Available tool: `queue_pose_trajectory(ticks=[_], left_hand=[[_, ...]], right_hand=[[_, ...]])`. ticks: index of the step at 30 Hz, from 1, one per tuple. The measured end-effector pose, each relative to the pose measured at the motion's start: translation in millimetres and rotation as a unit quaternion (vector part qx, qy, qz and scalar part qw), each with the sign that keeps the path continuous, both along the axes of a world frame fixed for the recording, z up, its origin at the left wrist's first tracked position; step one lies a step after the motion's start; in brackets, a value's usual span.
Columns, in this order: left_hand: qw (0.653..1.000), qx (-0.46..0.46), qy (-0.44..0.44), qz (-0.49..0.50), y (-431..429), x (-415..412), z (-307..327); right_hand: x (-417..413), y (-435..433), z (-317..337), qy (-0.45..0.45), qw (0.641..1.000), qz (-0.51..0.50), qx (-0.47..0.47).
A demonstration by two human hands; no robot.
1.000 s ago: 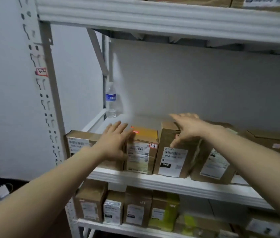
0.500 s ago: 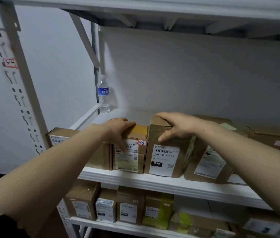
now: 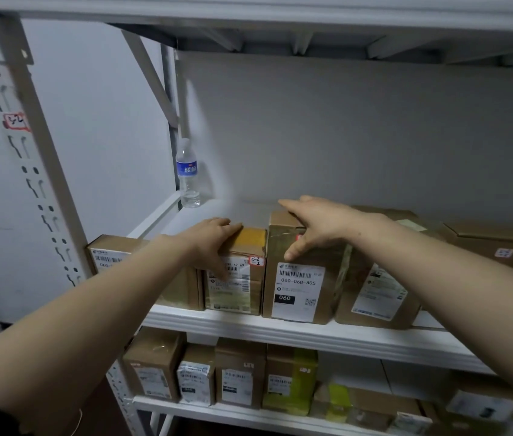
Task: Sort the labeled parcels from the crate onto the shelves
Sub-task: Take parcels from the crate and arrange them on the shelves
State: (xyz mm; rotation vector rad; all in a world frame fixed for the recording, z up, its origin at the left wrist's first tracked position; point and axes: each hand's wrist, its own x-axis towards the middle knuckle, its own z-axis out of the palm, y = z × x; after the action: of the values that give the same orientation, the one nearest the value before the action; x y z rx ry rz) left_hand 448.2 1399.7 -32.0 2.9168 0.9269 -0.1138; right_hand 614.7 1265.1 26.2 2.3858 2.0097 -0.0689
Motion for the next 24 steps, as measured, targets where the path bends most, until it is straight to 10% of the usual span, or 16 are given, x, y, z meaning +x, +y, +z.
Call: queue_pose_trajectory(ticks=[24], left_hand=[[0.983, 0.018, -0.172, -0.062, -90, 29, 60]], right_hand=[[38, -66, 33, 0.149, 0.986, -0.022, 0.066]])
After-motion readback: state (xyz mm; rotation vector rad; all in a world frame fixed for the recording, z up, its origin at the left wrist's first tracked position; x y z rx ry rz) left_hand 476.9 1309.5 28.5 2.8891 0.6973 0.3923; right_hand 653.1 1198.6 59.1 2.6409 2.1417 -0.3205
